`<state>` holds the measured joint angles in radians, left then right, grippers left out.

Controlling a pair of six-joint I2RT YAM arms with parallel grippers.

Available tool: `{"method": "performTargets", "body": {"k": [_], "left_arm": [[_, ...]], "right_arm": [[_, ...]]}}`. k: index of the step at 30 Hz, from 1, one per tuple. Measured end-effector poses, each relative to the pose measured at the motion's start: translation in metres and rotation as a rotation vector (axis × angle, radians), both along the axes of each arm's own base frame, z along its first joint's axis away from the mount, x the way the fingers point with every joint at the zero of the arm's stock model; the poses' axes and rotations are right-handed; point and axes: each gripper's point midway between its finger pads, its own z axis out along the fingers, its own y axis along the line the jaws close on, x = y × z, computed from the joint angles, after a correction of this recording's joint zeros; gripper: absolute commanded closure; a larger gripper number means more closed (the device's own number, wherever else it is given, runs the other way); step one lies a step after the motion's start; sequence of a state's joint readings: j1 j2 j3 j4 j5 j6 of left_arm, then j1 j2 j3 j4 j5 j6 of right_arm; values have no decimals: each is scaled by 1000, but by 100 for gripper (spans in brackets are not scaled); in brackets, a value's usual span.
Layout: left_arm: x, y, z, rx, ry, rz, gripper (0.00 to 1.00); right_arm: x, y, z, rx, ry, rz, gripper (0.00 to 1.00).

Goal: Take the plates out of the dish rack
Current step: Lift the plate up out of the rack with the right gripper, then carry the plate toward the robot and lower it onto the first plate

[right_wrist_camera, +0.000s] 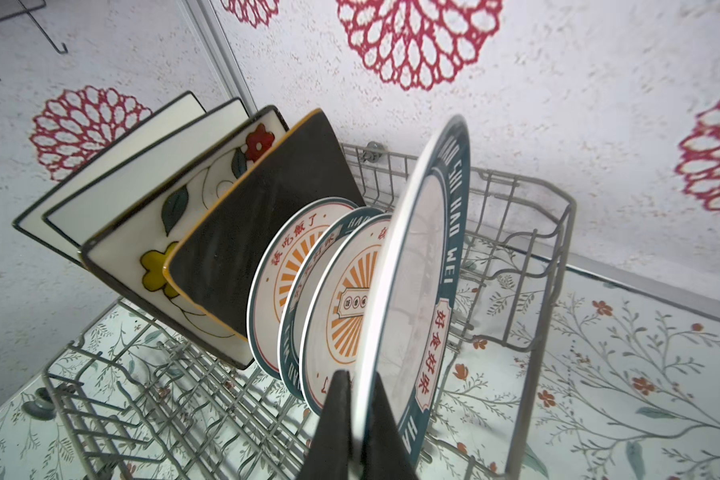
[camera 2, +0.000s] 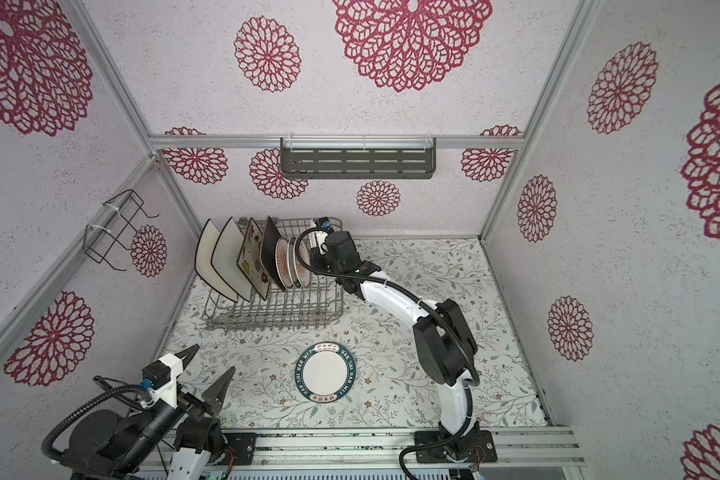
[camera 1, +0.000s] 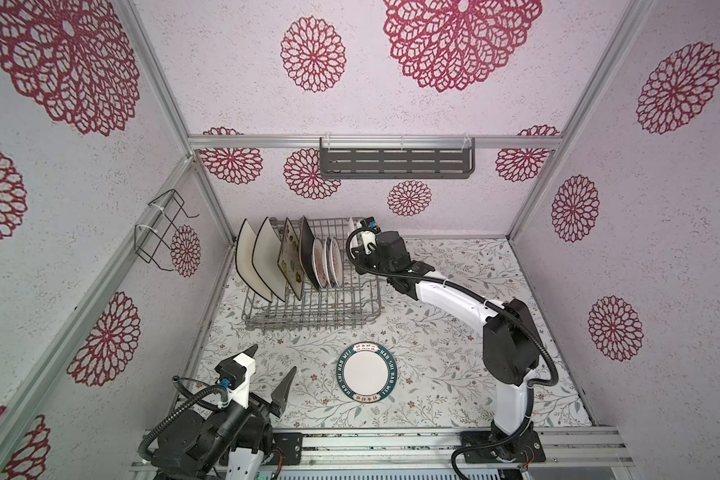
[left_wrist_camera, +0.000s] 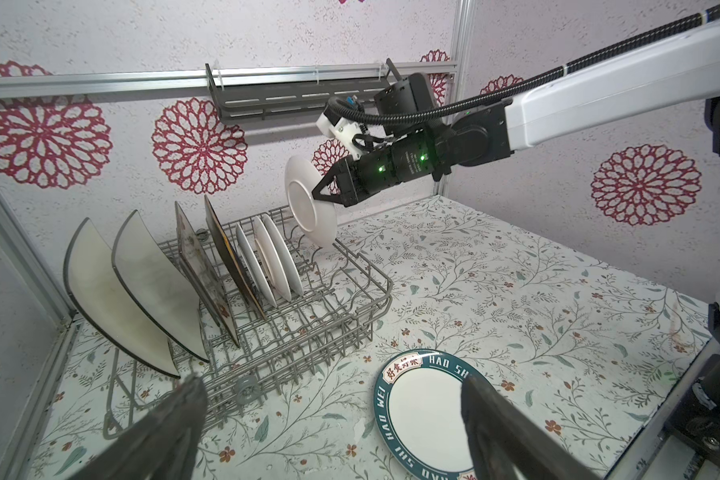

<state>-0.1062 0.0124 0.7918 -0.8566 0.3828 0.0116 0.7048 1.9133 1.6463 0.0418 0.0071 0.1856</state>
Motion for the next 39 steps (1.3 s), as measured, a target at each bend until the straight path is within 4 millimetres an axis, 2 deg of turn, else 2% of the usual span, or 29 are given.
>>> {"method": "performTargets", "body": {"k": [7, 10, 17, 21, 27, 34, 39], "left_arm": [[0, 0, 0, 0, 1, -3, 3], [0, -1, 0, 0, 1, -7, 3], [1, 1, -1, 1, 2, 2, 3], [1, 1, -1, 1, 3, 5, 3], [4, 1, -5, 3, 13, 5, 3], [6, 4, -7, 1, 17, 26, 3], [9, 8, -7, -5, 22, 54, 3]], "right_arm": [[-27, -35, 64, -63, -84, -22, 100], [-41, -52, 84, -100, -109, -43, 100], [-81, -90, 110, -223, -135, -91, 100], [-114, -107, 119, -297, -149, -100, 100], [-154, -118, 114, -426, -145, -94, 100], [-201, -116, 68, -652, -97, 3, 100], [-228, -118, 47, -757, -89, 72, 100]]}}
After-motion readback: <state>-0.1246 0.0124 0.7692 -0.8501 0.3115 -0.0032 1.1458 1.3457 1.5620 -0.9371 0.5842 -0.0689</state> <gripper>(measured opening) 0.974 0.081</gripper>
